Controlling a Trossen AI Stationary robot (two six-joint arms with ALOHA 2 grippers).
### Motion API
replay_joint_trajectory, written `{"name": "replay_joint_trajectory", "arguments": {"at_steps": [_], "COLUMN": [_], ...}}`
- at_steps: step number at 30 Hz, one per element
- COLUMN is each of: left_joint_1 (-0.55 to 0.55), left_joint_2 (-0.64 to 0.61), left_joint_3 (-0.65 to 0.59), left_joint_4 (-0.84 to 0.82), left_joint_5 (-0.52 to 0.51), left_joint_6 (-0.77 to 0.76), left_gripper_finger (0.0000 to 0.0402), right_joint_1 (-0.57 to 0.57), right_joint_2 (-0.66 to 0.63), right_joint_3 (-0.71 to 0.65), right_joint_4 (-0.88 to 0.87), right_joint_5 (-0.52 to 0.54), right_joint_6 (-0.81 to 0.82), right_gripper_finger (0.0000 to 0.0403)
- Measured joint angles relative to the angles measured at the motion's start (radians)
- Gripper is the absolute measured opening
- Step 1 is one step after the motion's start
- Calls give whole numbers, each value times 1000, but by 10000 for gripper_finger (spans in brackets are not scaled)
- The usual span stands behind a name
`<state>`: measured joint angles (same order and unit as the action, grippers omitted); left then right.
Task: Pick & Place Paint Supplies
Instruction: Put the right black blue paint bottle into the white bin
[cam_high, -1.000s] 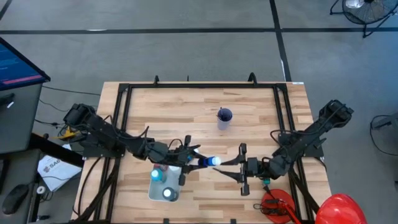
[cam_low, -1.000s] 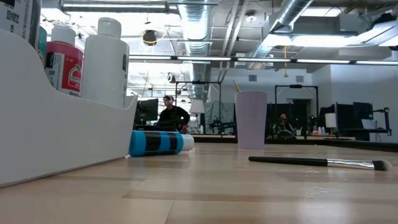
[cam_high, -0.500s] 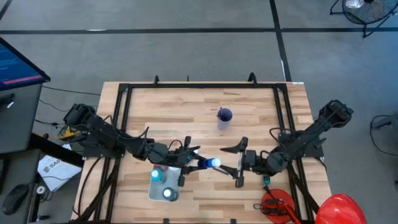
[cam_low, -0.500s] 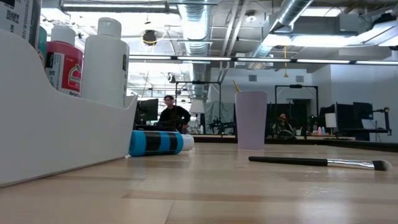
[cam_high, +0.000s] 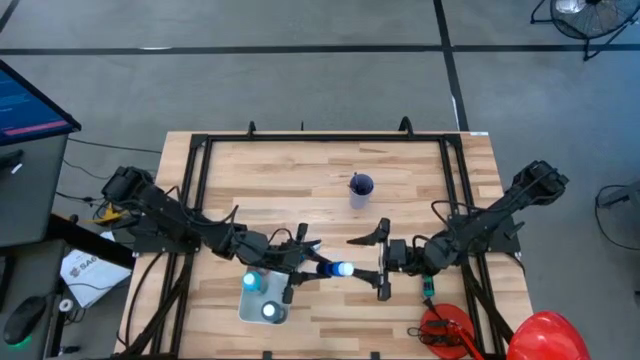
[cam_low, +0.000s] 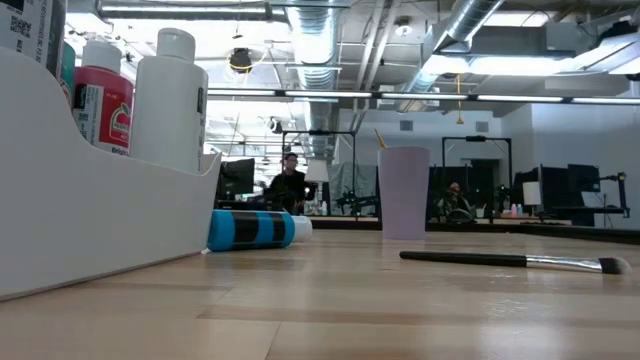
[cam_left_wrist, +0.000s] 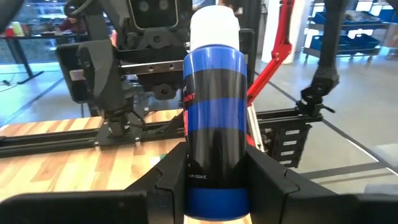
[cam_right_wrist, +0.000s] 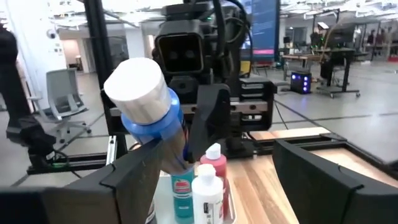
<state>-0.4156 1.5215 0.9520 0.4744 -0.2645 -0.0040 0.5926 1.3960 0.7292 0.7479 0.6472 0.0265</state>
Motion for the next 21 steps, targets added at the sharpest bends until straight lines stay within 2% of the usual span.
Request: {"name": "replay_joint_trajectory", "arguments": {"at_steps": [10, 17, 21], "left_joint_1": [-10, -8, -8], "left_joint_2": [1, 1, 1], "left_joint_3": [0, 0, 0], "left_joint_4": [-4, 5, 6], "left_joint_5": [0, 1, 0], "left_joint_6": [3, 5, 7], "left_gripper_finger": [107, 107, 107], "right_joint_1": [55, 23, -3], "right_joint_2": [0, 0, 40], "right_joint_3": [0, 0, 5], "right_joint_4": [12, 58, 100], "right_joint_5": [-20, -25, -77], "right_joint_6": [-78, -78, -79], "right_gripper_finger": [296, 296, 296]}}
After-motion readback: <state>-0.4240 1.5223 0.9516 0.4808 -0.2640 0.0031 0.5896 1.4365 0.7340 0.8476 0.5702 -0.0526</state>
